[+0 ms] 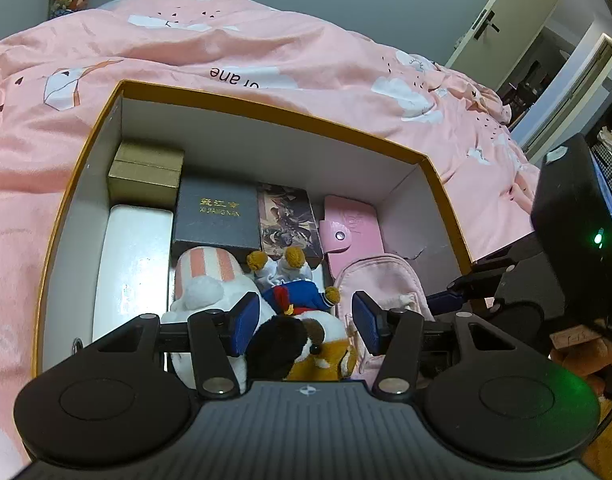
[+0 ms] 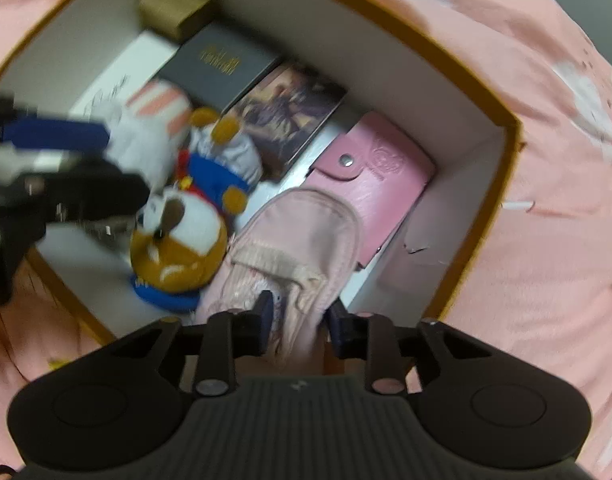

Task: Organize objects
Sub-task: 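Lower the pink shoe into the orange box and open the right tool, then withdraw both tools from the orange box toward the tape measure and fruit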

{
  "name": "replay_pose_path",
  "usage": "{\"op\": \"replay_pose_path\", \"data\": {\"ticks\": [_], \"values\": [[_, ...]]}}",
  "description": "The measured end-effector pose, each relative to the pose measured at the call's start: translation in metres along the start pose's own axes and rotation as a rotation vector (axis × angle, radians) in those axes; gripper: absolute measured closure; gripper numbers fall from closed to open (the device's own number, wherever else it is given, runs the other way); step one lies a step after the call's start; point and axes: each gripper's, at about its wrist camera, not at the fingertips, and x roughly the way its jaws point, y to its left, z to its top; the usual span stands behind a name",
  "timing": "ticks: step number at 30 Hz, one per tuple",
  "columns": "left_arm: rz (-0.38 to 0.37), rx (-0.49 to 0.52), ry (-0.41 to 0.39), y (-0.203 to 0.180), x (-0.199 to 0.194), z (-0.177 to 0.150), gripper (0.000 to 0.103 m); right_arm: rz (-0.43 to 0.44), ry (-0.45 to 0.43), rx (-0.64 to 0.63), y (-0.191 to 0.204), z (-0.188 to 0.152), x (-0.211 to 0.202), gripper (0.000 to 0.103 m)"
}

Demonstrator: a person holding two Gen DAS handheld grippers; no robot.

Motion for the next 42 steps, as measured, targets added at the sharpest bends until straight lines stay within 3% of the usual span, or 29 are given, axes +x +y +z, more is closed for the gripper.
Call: {"op": "replay_pose_path", "data": {"ticks": [4,7,10,14,20,27,33,35,39,42], "values": [[-0.005,-0.007,-0.009,0.003,-0.003,-0.001,0.042,0.016,0.005,-0.006,-0.006,0.001,-0.01,0.052],[-0.006,-0.012,-0.013,0.004,-0.003,-0.002,0.042,-0.001,-0.022,-0.025,-0.009,-0.001,-0.025,0.052],[-0.01,-0.012,-0.015,0.005,-0.003,-0.002,0.042,0.01,-0.044,-0.062,-0.008,-0.001,-0.033,0.058],[-0.013,-0.012,-0.016,0.004,-0.003,-0.003,0.042,-0.011,-0.03,-0.139,-0.001,0.004,-0.027,0.091],[-0.015,-0.02,-0.017,0.005,-0.003,-0.004,0.042,-0.05,0.065,-0.162,0.0,0.005,0.005,0.094],[-0.008,0.015,-0.028,-0.004,-0.006,-0.007,0.042,-0.065,0.052,-0.191,0.004,0.001,0.002,0.092],[0.0,0.073,-0.073,-0.02,-0.022,-0.012,0.042,-0.042,-0.051,-0.136,0.002,-0.013,-0.028,0.075],[-0.002,0.096,-0.091,-0.026,-0.029,-0.015,0.042,-0.027,-0.119,-0.097,0.0,-0.021,-0.045,0.063],[0.013,0.161,-0.13,-0.041,-0.045,-0.024,0.042,-0.006,-0.275,-0.008,0.0,-0.045,-0.08,0.052],[0.026,0.202,-0.154,-0.049,-0.057,-0.032,0.041,0.019,-0.394,0.071,0.004,-0.067,-0.105,0.037]]}}
